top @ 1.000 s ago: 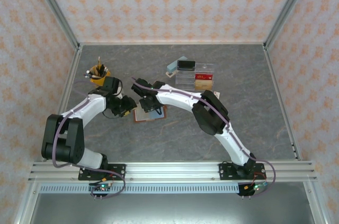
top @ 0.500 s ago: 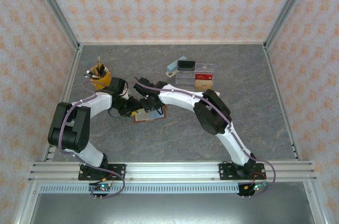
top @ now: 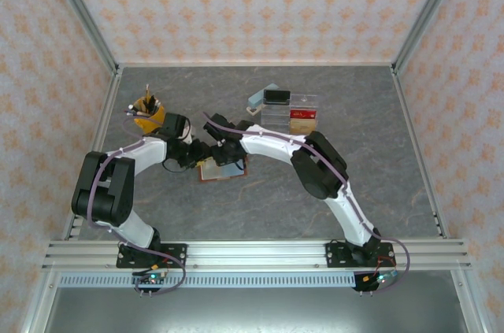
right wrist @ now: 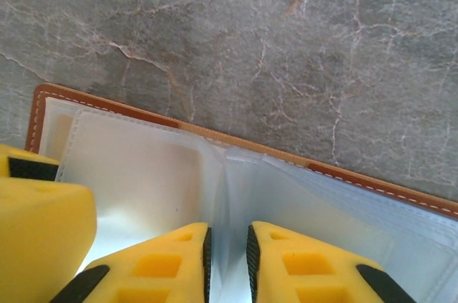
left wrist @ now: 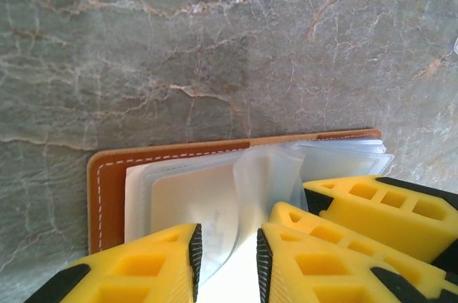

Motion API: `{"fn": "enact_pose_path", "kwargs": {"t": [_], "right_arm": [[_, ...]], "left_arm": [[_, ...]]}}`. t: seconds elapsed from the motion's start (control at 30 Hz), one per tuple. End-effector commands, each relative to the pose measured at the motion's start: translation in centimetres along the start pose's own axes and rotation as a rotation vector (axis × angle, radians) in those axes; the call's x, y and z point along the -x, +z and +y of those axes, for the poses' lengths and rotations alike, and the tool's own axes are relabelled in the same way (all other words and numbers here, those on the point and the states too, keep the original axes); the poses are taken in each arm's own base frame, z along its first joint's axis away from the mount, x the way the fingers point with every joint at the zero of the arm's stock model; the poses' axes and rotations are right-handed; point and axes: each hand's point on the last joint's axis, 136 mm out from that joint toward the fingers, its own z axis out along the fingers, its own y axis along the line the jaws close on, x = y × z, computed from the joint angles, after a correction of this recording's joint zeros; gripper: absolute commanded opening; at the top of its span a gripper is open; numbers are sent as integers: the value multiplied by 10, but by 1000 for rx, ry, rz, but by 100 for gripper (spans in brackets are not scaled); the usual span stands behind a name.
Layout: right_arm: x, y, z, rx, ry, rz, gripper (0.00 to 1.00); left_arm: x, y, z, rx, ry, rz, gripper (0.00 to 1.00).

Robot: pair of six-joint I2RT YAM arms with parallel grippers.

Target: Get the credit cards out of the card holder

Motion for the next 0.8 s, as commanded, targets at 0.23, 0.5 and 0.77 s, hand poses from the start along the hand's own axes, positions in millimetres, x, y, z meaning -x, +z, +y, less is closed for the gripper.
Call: {"fn": "enact_pose_path", "kwargs": {"t": [0.23, 0.5, 0.77], "right_arm": [[4, -33, -7, 50, 56, -107, 29], [17, -87, -27, -18, 46, -294, 34], [23, -134, -63, -136, 141, -485, 39]], "left_arm": [[-13, 14, -17, -156, -34, 71, 29], [-20, 4, -47, -287, -11, 100, 29], [-46, -1, -89, -347, 117, 154, 32]]}}
